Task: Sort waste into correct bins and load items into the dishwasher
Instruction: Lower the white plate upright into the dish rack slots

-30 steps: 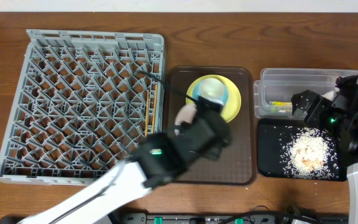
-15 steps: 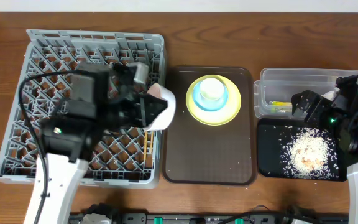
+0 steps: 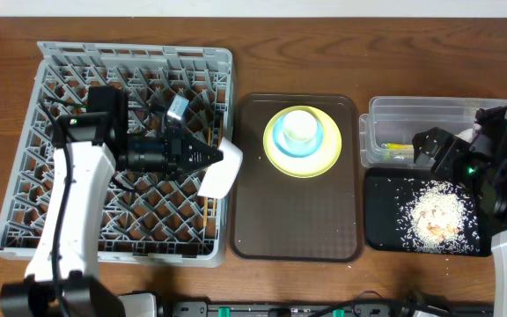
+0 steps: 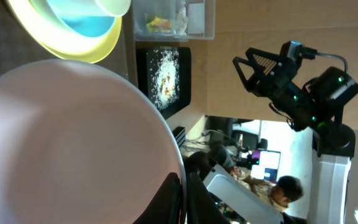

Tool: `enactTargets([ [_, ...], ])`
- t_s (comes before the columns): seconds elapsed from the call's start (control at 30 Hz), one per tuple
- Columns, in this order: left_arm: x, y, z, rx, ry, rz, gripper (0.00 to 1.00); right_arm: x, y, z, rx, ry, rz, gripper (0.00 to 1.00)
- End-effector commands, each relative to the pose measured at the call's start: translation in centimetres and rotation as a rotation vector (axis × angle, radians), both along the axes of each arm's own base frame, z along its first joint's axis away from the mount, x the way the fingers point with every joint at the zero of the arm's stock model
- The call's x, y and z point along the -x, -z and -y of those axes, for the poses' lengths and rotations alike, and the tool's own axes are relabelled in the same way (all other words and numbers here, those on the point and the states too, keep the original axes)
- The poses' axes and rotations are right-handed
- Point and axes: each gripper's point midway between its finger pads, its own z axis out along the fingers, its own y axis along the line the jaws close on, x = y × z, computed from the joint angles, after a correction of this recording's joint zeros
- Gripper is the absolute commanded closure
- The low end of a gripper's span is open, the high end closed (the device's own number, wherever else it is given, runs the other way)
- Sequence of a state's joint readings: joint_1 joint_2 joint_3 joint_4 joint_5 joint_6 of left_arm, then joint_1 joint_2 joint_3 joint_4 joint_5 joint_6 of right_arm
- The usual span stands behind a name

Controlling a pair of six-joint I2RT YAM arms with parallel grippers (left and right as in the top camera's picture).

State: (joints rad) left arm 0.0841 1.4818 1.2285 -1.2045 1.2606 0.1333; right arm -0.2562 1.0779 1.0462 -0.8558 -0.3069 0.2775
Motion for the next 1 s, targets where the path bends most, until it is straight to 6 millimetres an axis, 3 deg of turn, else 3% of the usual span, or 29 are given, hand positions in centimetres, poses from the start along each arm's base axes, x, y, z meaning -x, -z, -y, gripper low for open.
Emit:
enactTargets([
  [0.0, -0.5, 0.8, -0.3, 0.058, 0.015, 0.017, 0.92, -0.1, -0.5, 0.0, 0.001, -0.004, 0.016, 0.01],
  [0.27, -1.4, 2.9, -3.1, 0.072, -0.090, -0.060, 0.92, -0.1, -0.5, 0.0, 0.001, -0.004, 0.016, 0.01],
  [0.43, -0.9, 4.0, -4.0, 0.098, -0.133, -0.100, 0.92, -0.1, -0.5, 0.0, 0.001, -0.004, 0.016, 0.01],
  [0.63, -1.2, 3.8, -5.3, 0.233, -0.217, -0.072, 0.92, -0.1, -0.5, 0.0, 0.001, -0.004, 0.016, 0.01],
  [0.97, -1.6, 5.1, -8.7, 0.157, -0.317, -0.082, 0.92, -0.1, -0.5, 0.0, 0.001, -0.004, 0.016, 0.01],
])
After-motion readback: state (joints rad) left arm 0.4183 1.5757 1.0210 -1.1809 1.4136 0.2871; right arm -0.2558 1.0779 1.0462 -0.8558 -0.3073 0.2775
